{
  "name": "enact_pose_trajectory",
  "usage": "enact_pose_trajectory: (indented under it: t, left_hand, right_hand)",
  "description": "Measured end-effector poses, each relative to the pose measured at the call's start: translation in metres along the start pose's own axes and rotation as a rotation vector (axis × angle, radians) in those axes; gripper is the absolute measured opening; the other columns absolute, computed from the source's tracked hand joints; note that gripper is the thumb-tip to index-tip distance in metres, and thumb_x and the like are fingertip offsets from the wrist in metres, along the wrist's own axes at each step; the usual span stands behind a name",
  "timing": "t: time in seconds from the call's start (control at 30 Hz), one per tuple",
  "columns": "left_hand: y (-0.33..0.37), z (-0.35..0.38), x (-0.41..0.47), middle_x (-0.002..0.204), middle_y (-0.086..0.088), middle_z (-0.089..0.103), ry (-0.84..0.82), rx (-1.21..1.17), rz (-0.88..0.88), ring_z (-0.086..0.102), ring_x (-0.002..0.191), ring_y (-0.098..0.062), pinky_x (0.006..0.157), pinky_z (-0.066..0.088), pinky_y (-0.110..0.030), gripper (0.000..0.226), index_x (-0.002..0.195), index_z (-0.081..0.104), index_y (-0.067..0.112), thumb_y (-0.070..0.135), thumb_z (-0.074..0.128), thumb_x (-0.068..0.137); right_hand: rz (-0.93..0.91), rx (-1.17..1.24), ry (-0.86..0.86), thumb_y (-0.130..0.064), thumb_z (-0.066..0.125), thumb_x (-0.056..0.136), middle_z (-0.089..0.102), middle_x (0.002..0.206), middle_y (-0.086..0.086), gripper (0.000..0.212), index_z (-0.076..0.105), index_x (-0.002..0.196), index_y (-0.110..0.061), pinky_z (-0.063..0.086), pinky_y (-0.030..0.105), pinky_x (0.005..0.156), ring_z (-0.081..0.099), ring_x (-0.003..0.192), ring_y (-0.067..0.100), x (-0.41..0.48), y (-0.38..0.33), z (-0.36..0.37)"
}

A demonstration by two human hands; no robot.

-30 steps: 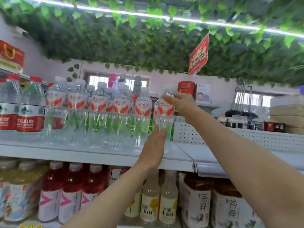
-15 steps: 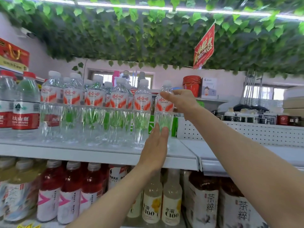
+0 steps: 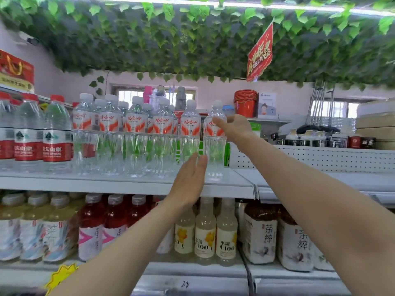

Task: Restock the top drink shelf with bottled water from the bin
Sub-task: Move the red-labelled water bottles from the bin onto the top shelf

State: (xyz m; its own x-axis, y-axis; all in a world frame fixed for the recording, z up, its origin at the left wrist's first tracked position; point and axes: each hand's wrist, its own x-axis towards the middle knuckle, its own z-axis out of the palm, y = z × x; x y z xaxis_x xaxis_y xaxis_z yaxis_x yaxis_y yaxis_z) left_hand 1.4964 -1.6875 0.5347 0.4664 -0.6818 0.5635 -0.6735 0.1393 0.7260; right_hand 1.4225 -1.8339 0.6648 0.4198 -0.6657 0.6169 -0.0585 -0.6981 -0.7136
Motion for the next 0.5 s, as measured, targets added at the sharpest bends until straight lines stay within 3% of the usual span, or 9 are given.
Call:
enact_pose_trajectory:
  t: [0.2,0.43,0.5]
  left_hand:
    - [-0.004,-0.073,-0.032,0.166,0.009,0.010,0.052,0.177,-0.042,0.007,0.152,-0.010,0.124,0.006,-0.035,0.071,0.159,0.016,0.026,0.064,0.016,0.099]
    - [0.016,-0.152,-0.082,0.161,-0.003,0.029,0.209,0.311,-0.020,0.023,0.149,-0.024,0.119,0.018,-0.042,0.075,0.155,0.029,0.021,0.068,0.031,0.097]
    - [0.024,-0.170,-0.097,0.158,-0.003,0.034,0.250,0.343,-0.013,0.028,0.146,-0.025,0.117,0.023,-0.044,0.072,0.153,0.034,0.022,0.065,0.039,0.097]
  right_hand:
    - [-0.037,-0.138,0.057,-0.052,0.071,0.090,0.057,0.141,0.010,0.072,0.050,0.142,-0.007,0.046,0.048,0.108,0.055,0.128,0.030,-0.048,-0.031,0.003]
    - [-0.181,-0.280,-0.096,-0.048,0.074,0.089,0.053,0.147,0.004,0.067,0.050,0.145,-0.021,0.044,0.039,0.104,0.055,0.120,0.021,-0.122,-0.089,0.015]
    - [-0.202,-0.325,-0.136,-0.048,0.074,0.089,0.051,0.148,0.005,0.065,0.049,0.145,-0.026,0.044,0.039,0.105,0.053,0.126,0.024,-0.143,-0.101,0.020]
